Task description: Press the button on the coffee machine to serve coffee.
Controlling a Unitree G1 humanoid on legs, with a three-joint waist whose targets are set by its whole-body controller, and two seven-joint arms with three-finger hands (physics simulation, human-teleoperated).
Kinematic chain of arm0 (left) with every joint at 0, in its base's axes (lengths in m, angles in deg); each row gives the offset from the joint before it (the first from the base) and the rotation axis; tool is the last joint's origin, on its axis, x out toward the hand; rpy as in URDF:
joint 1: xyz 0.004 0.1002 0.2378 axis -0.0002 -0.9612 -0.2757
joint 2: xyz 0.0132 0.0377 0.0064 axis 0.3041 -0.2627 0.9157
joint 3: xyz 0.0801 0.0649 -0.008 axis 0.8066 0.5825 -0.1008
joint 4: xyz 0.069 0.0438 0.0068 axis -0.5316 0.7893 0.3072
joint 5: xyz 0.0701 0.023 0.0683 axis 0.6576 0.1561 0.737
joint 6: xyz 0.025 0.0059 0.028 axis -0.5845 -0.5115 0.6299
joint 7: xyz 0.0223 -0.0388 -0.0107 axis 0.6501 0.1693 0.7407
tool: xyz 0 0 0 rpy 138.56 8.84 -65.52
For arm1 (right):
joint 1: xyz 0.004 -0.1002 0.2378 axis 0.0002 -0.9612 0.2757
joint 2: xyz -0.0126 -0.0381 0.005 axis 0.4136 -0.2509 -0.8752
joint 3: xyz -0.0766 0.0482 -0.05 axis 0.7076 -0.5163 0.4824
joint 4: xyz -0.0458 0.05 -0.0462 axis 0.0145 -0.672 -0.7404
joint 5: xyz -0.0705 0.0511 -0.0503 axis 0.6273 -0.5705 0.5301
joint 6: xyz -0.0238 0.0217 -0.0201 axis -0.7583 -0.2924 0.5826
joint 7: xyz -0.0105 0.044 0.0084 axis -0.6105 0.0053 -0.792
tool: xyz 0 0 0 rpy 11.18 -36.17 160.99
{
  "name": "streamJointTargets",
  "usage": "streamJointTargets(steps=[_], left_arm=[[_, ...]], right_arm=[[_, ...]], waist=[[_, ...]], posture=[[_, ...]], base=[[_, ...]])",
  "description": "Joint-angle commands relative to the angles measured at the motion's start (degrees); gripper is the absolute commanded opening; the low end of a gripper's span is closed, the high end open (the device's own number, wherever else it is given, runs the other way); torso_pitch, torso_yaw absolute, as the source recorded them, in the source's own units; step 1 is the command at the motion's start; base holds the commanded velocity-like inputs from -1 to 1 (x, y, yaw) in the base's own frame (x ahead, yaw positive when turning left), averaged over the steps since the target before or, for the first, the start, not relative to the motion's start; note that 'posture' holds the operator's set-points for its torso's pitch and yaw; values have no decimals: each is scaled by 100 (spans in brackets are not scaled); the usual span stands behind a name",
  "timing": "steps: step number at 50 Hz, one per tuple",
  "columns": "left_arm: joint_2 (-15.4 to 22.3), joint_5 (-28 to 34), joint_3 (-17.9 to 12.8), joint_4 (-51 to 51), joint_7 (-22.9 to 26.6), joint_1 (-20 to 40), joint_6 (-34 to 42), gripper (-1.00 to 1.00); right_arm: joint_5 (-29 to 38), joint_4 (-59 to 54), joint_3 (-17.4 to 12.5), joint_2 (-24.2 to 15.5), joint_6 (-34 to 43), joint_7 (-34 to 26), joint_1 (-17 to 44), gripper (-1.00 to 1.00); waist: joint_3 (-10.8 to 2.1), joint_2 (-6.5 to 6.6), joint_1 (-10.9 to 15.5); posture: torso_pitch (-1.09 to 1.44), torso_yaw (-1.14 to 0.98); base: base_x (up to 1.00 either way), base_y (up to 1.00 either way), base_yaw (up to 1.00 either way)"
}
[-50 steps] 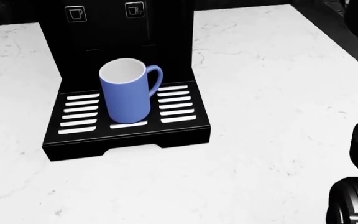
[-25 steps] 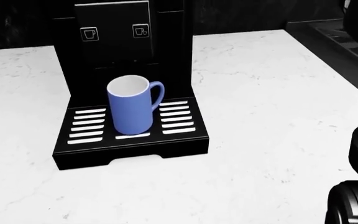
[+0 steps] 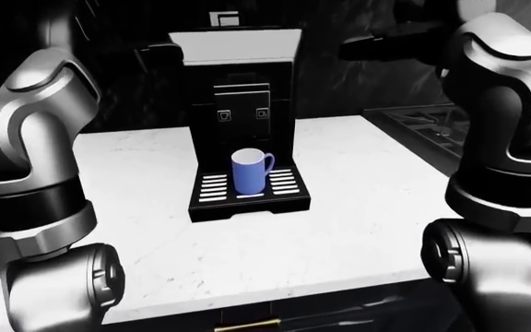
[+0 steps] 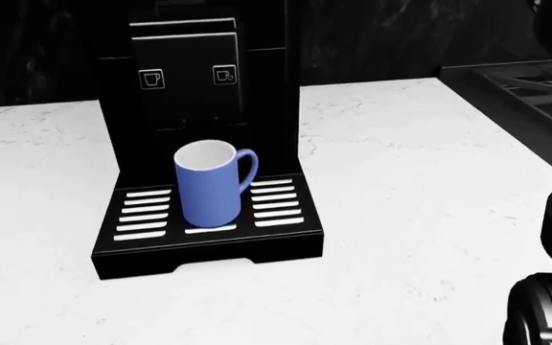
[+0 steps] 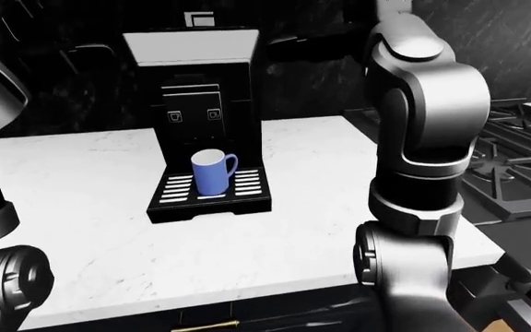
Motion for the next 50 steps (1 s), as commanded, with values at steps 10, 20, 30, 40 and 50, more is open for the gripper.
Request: streamJointTargets(steps=[10, 20, 30, 40, 50], left_arm=[[64, -89, -73, -207, 8, 116, -139, 100], [132, -263, -150, -569, 82, -11, 32, 100], [477, -872, -564, -1793, 110, -694, 751, 100], [565, -1645, -845, -2403, -163, -1093, 1122, 100], [794, -2964, -1320, -3139, -679, -1818, 1369, 100]], right_arm=[[9, 126, -36, -4, -201, 45, 121, 100], [-22, 127, -35, 20, -227, 61, 82, 100], [-50, 143, -54, -46, -170, 45, 133, 100], [-77, 172, -68, -58, -155, 52, 119, 100], [-119, 256, -80, -51, -164, 89, 6, 100]], waist=[[-248, -1, 31], [-360, -1, 56], [-356, 39, 41], [-355, 53, 66], [-347, 95, 74]], posture=[[-47, 0], [-50, 0], [-50, 0], [-50, 0], [-50, 0]], base=[[0, 0, 0], [0, 0, 0], [0, 0, 0], [0, 0, 0], [0, 0, 0]])
